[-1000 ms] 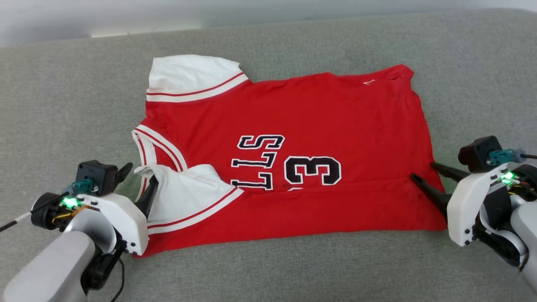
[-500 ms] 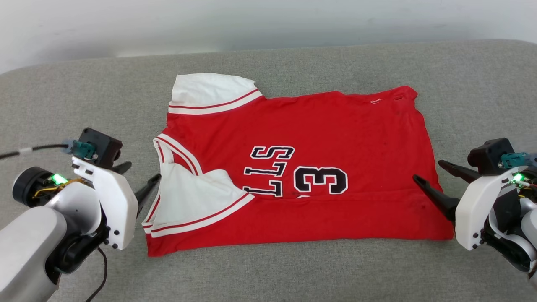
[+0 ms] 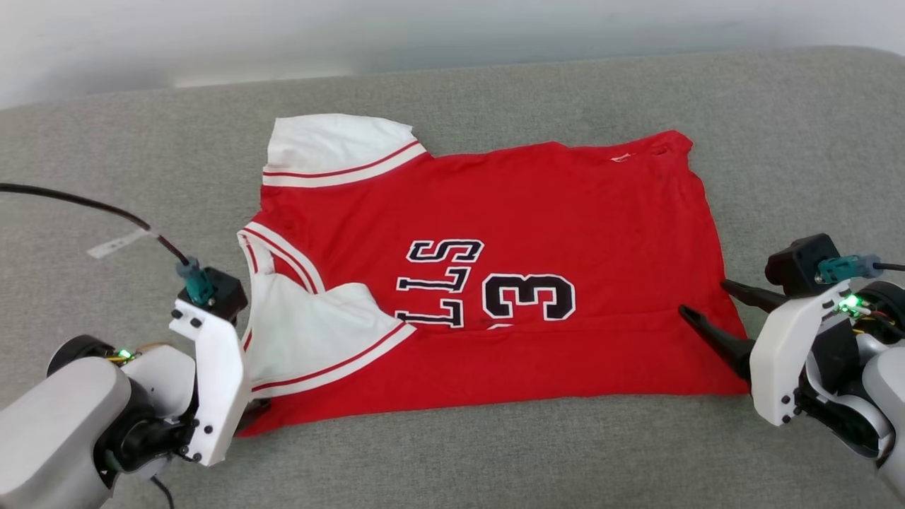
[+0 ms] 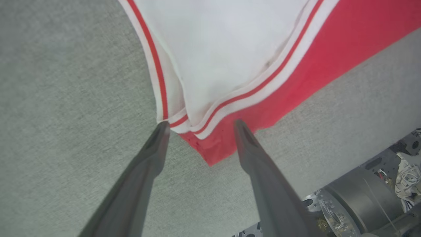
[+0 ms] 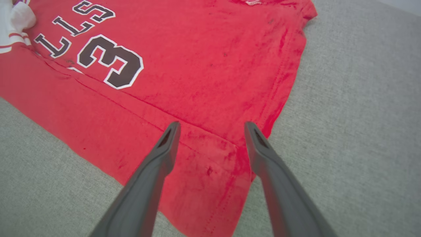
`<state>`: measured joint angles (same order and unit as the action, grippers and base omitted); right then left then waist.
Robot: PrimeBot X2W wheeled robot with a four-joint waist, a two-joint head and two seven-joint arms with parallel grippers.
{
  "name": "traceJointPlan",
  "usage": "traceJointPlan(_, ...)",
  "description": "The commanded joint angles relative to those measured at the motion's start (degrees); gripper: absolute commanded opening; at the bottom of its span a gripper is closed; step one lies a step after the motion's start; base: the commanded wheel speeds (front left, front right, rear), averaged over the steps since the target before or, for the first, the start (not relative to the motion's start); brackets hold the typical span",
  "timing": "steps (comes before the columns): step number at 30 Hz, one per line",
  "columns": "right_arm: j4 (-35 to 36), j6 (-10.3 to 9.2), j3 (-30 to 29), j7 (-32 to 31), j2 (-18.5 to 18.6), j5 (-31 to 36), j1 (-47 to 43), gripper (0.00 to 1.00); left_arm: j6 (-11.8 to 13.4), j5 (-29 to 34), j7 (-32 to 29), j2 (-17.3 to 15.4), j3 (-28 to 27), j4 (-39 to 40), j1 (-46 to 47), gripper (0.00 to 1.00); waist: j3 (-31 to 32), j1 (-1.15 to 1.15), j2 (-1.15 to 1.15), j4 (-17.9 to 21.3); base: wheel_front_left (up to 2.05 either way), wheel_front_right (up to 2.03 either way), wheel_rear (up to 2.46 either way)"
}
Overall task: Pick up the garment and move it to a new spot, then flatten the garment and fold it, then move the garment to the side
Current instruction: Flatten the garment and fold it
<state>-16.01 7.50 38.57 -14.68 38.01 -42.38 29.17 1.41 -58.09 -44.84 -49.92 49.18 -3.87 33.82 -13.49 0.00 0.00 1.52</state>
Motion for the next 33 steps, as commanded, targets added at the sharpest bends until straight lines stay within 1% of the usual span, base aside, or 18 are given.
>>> traceJointPlan(1, 0.1, -0.03, 0.2, -0.2, -0.2, -0.2, 0.5, 1.00, -0.3, 0.5, -0.3, 0.0, 0.2, -0.6, 0.6, 1.00, -0.4, 0.00, 0.00, 0.3, 0.00, 0.00, 0.00)
traceJointPlan(5, -0.3, -0.03, 1.1, -0.3, -0.9, -0.2, 1.7, 1.00, -0.5, -0.5, -1.5, 1.4, 1.6, -4.8, -0.8, 1.00, -1.0, 0.00, 0.00, 1.2, 0.00, 0.00, 0.00)
traceJointPlan(9, -0.7, -0.03, 1.9, -0.1, -0.9, -0.3, 2.7, 1.00, -1.6, -1.3, -1.2, 3.0, 2.4, -7.7, -1.9, 1.00, -1.3, 0.00, 0.00, 1.8, 0.00, 0.00, 0.00)
traceJointPlan(10, -0.7, -0.03, 2.0, 0.1, -0.6, -0.1, 3.1, 1.00, -2.0, -1.5, -0.9, 3.3, 2.5, -8.2, -1.9, 0.59, -1.2, 0.00, 0.00, 1.8, 0.00, 0.00, 0.00)
traceJointPlan(11, -0.8, -0.03, 2.2, 0.0, -0.5, 0.0, 3.4, 1.00, -2.2, -1.7, -0.6, 3.6, 2.4, -8.7, -1.9, 0.00, -1.1, 0.00, 0.00, 1.8, 0.00, 0.00, 0.00)
traceJointPlan(15, -0.1, -0.03, 3.1, -1.2, 1.0, 0.1, 5.9, 1.00, -3.3, -1.7, 1.0, 4.3, 1.9, -9.3, -1.3, 0.00, -0.2, 0.00, 0.00, 1.7, 0.00, 0.00, 0.00)
traceJointPlan(19, 1.9, -0.03, 5.7, -5.7, 4.0, -0.7, 9.2, 1.00, -4.0, -1.2, 2.9, 3.4, 1.0, -8.1, -0.8, 0.00, 1.0, 0.00, 0.00, 1.5, 0.00, 0.00, 0.00)
traceJointPlan(22, 4.3, -0.03, 9.6, -12.2, 7.5, -2.0, 12.2, 1.00, -4.3, -0.6, 3.9, 2.3, 0.7, -6.4, -1.0, 0.00, 1.7, 0.00, 0.00, 1.1, 0.00, 0.00, 0.00)
traceJointPlan(26, 6.2, -0.03, 15.0, -22.8, 11.4, -6.5, 15.8, 1.00, -4.2, 0.1, 4.8, 1.3, 0.6, -3.4, -1.4, 0.00, 2.0, 0.00, 0.00, 0.5, 0.00, 0.00, 0.00)
traceJointPlan(29, 6.0, -0.02, 18.1, -29.2, 12.3, -10.5, 17.5, 1.00, -4.0, 0.7, 4.8, 0.9, 0.8, -1.6, -1.1, 0.00, 1.5, 0.00, 0.00, -0.1, 0.00, 0.00, 0.00)
traceJointPlan(31, 4.9, -0.03, 19.2, -31.3, 11.9, -12.2, 18.4, 1.00, -3.7, 1.1, 4.7, 1.0, 0.8, -0.4, -0.7, 0.00, 0.8, 0.00, 0.00, -0.6, 0.00, 0.00, 0.00)
traceJointPlan(33, 3.0, -0.02, 20.3, -32.4, 10.7, -13.8, 18.3, 1.00, -3.6, 1.6, 4.7, 1.3, 1.1, 0.3, -0.1, 0.00, 0.1, 0.00, 0.00, -1.1, 0.00, 0.00, 0.00)
